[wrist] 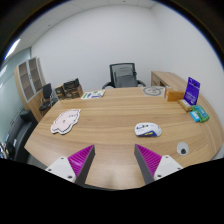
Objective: Arrange mouse
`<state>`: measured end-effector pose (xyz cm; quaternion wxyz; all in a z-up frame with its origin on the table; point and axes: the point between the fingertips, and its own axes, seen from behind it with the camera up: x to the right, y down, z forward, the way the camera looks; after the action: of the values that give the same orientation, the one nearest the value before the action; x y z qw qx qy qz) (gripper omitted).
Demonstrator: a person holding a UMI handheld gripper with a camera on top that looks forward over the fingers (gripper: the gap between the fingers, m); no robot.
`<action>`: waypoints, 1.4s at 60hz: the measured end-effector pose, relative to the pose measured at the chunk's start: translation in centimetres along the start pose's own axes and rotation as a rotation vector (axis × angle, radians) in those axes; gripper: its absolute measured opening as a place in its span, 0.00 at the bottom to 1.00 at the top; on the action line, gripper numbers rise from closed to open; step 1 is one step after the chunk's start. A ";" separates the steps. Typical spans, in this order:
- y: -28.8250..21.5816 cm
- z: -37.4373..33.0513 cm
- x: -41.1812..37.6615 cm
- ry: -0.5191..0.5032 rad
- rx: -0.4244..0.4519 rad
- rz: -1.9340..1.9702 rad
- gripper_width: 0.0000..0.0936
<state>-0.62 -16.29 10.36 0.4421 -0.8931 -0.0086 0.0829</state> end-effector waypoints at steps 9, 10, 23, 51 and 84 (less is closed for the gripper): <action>0.0 -0.2 4.3 0.076 -0.007 0.001 0.89; -0.1 -0.3 5.1 0.084 -0.006 0.001 0.89; -0.3 3.4 13.0 0.158 0.092 -0.136 0.89; -0.9 14.5 17.4 -0.051 0.054 -0.193 0.90; -6.9 22.9 19.1 -0.054 0.058 -0.091 0.86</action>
<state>15.01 7.67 -0.46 0.4707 -0.8760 -0.0588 0.0869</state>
